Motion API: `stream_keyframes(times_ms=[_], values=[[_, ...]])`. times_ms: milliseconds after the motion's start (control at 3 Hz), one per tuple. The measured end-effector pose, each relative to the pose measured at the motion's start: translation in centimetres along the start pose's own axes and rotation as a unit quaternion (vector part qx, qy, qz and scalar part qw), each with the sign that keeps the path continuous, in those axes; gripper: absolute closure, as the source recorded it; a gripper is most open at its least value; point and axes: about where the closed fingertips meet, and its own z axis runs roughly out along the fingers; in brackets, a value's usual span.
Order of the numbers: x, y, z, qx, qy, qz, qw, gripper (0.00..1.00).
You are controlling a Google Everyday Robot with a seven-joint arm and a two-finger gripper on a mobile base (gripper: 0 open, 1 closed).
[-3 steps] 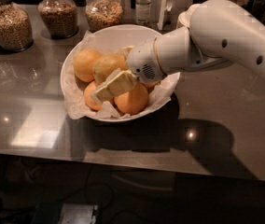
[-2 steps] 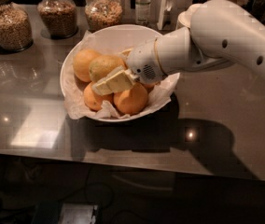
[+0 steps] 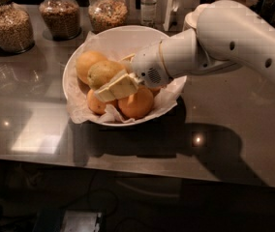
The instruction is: Pick orange from white bowl
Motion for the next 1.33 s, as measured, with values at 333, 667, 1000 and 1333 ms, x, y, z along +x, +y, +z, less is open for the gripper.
stream_keyframes(times_ms=[333, 667, 1000, 1333], values=[[-1.3, 0.8, -0.3, -0.009, -0.016, -0.01, 0.9998, 1.0], [-5.5, 3.5, -4.2, -0.008, -0.057, -0.053, 0.9969, 1.0], [-9.1, 6.7, -10.5, 0.013, -0.09, -0.105, 0.9903, 1.0], [-10.4, 9.1, -15.4, 0.039, -0.103, -0.135, 0.9847, 1.0]])
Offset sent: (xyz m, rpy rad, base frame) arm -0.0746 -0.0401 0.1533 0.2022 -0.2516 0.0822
